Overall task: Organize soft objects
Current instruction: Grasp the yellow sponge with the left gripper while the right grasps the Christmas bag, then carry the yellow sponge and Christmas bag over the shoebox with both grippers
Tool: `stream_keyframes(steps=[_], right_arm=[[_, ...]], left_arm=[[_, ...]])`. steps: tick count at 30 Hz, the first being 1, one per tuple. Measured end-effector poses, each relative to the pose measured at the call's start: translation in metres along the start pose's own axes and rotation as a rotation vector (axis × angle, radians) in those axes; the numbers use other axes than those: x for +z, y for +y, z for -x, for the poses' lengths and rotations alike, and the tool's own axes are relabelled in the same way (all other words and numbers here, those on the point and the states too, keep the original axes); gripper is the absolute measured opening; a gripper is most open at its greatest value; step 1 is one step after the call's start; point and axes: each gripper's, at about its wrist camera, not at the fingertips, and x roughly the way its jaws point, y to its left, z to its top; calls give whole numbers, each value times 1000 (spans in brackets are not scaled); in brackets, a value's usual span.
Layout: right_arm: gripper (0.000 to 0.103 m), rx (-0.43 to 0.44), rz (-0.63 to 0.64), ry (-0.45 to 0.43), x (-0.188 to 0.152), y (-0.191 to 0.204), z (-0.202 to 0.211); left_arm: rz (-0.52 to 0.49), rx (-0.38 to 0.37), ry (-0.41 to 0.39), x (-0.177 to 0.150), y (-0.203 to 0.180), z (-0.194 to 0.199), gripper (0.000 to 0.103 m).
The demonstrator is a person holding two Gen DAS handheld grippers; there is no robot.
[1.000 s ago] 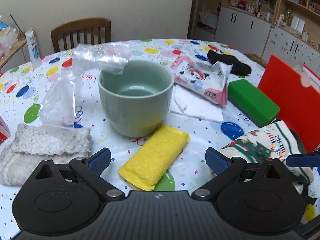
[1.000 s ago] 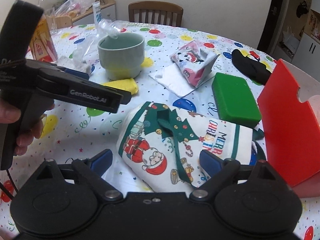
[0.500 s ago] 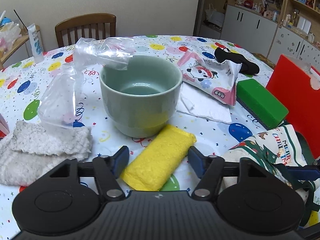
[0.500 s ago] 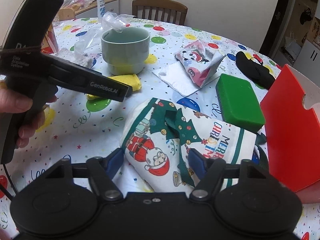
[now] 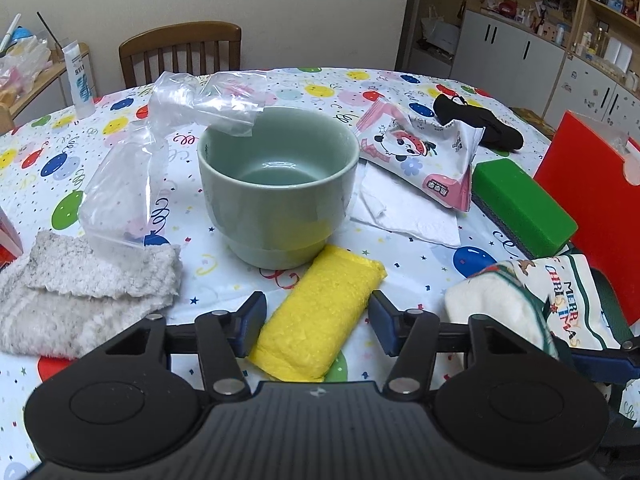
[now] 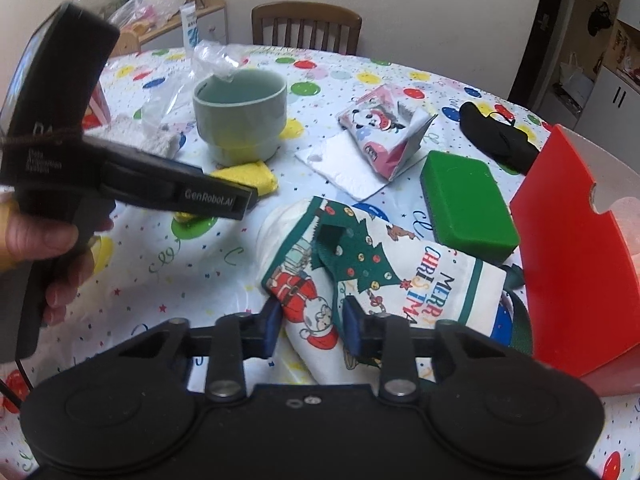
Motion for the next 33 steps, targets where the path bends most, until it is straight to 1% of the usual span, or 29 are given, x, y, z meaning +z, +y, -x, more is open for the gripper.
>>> stream_keyframes(steps=[4, 7, 12, 16, 22, 27, 30, 33], right_arm=[[18, 0, -17, -19, 0, -4, 6], [14, 2, -52, -40, 1, -10, 14], [13, 16, -132, -65, 6, -26, 29], [12, 24, -169, -85, 9, -37, 41], [11, 44, -251, -125, 15, -57, 62], [10, 79, -311, -158, 20, -74, 85], [9, 101, -332, -181, 23, -84, 98], [8, 133, -341, -197, 25, -93, 112]], left_arm=[[12, -4, 3, -2, -1, 3, 50], [28, -9, 7, -3, -1, 5, 48], [6, 11, 2, -5, -7, 10, 44], [21, 9, 2, -6, -8, 13, 41], [59, 1, -7, -6, -8, 24, 39], [86, -26, -21, -3, -12, 41, 38], [89, -45, -33, -1, -17, 51, 38], [77, -44, -47, -1, -23, 60, 38]])
